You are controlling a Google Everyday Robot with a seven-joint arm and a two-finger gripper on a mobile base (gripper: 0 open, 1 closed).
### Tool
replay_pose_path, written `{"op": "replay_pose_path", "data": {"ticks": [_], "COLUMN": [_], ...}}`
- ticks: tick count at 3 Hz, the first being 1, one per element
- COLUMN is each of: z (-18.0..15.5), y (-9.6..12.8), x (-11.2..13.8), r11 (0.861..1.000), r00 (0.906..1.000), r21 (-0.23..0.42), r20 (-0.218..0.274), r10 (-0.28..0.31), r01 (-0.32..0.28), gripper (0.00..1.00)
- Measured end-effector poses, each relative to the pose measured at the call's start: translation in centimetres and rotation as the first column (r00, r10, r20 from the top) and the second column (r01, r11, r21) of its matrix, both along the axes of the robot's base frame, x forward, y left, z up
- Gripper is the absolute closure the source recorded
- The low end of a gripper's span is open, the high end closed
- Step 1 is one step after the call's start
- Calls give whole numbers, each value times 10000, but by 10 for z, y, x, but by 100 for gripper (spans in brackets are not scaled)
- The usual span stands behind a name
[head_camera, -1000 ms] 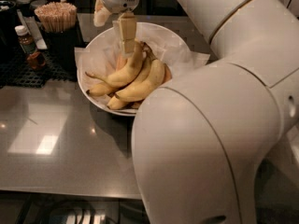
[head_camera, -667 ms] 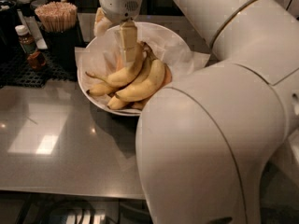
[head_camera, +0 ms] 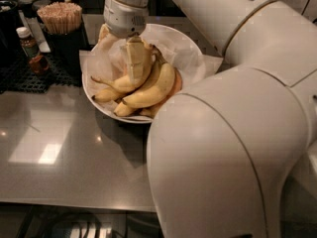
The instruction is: Pick banana from white bowl
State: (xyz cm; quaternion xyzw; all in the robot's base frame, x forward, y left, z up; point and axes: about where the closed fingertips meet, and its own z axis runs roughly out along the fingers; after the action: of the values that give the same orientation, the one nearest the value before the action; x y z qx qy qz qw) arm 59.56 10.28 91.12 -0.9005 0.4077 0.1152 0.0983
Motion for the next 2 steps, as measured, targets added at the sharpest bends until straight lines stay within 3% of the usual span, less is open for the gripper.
{"op": "replay_pose_path", "data": {"ticks": [2], "z": [-12], "y": [-15], "x": [-28], "r11": [9995], "r00": [9990], "r21": [76], "r20": [-313], "r10": [-315], "r01": [318], "gripper": [18]}}
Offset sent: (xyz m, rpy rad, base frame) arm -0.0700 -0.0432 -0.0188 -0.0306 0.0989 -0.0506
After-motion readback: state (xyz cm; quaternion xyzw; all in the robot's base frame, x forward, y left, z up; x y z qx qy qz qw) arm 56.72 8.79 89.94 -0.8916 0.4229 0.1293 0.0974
